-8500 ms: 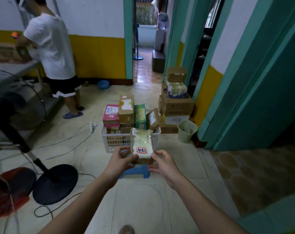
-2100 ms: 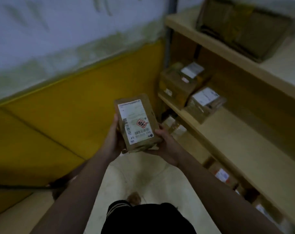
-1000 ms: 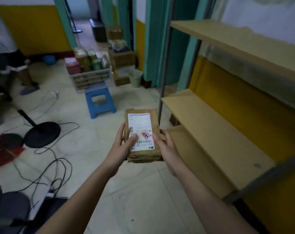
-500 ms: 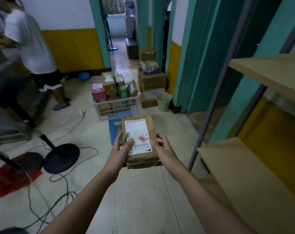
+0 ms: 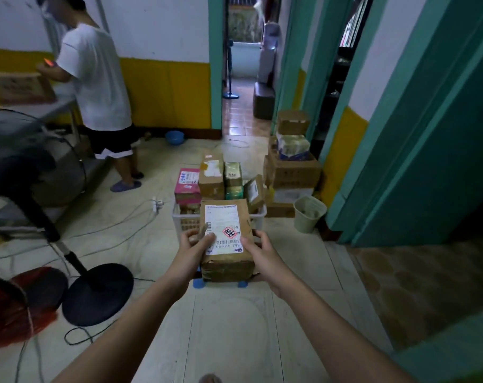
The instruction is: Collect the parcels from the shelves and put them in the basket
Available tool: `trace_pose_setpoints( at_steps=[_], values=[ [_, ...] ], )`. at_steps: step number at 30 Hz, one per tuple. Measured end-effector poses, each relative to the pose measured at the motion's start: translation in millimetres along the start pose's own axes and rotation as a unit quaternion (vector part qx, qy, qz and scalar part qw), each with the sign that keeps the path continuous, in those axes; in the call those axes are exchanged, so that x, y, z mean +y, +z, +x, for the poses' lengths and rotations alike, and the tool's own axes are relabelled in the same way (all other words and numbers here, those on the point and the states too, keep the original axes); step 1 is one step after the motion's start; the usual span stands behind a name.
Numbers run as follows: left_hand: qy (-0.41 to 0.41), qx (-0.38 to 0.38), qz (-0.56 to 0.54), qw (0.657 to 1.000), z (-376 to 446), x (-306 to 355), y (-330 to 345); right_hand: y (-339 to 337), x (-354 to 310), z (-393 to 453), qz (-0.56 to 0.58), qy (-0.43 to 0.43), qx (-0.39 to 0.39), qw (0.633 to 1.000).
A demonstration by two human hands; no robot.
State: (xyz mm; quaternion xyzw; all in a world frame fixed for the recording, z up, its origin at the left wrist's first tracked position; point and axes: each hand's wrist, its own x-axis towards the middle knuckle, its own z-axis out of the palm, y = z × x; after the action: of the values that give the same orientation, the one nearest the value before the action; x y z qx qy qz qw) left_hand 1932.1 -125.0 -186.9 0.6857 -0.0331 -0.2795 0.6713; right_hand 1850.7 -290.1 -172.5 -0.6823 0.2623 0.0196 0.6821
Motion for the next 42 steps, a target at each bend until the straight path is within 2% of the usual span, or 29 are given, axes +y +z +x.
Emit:
trace_pose_setpoints(
  at_steps=[6,11,14,20,25,27,31,34,38,42],
  values=[
    [-0.111,-0.04,0.02,0.993,140.9,-0.8,1.1,-13.2,-7.0,135.7,0.001,0.127,0.021,0.992],
    [-0.179,-0.107,0.087,0.974,237.2,9.7,17.9,-44.1,-9.1,231.7,-0.002,0.18,0.038,0.983],
    [-0.226,-0.133,0.092,0.961,292.6,-0.2,33.2,-66.3,-0.1,290.0,-0.013,0.218,0.039,0.975],
    [-0.266,-0.114,0.084,0.954,388.0,-15.4,58.9,-101.7,2.5,387.8,-0.021,0.246,0.003,0.969],
    [-0.334,-0.104,0.067,0.934,437.2,-17.7,36.5,-113.2,-20.5,453.1,-0.115,0.231,-0.088,0.962],
    [-0.351,-0.091,0.053,0.93,443.9,-20.2,18.7,-104.6,-35.3,469.2,-0.139,0.235,-0.13,0.953],
    [-0.321,0.014,0.002,0.947,457.0,-26.7,-29.5,-71.0,-47.4,498.6,-0.171,0.23,-0.193,0.938],
    [-0.307,0.019,-0.025,0.951,460.2,-31.0,-64.6,-38.0,-46.6,515.8,-0.177,0.208,-0.217,0.937],
    [-0.308,0.028,-0.091,0.947,458.3,-47.3,-115.2,8.1,-29.8,532.9,-0.163,0.176,-0.207,0.948],
    [-0.295,0.102,-0.161,0.936,454.7,-58.6,-149.6,45.8,-13.8,535.2,-0.119,0.199,-0.101,0.967]
  ],
)
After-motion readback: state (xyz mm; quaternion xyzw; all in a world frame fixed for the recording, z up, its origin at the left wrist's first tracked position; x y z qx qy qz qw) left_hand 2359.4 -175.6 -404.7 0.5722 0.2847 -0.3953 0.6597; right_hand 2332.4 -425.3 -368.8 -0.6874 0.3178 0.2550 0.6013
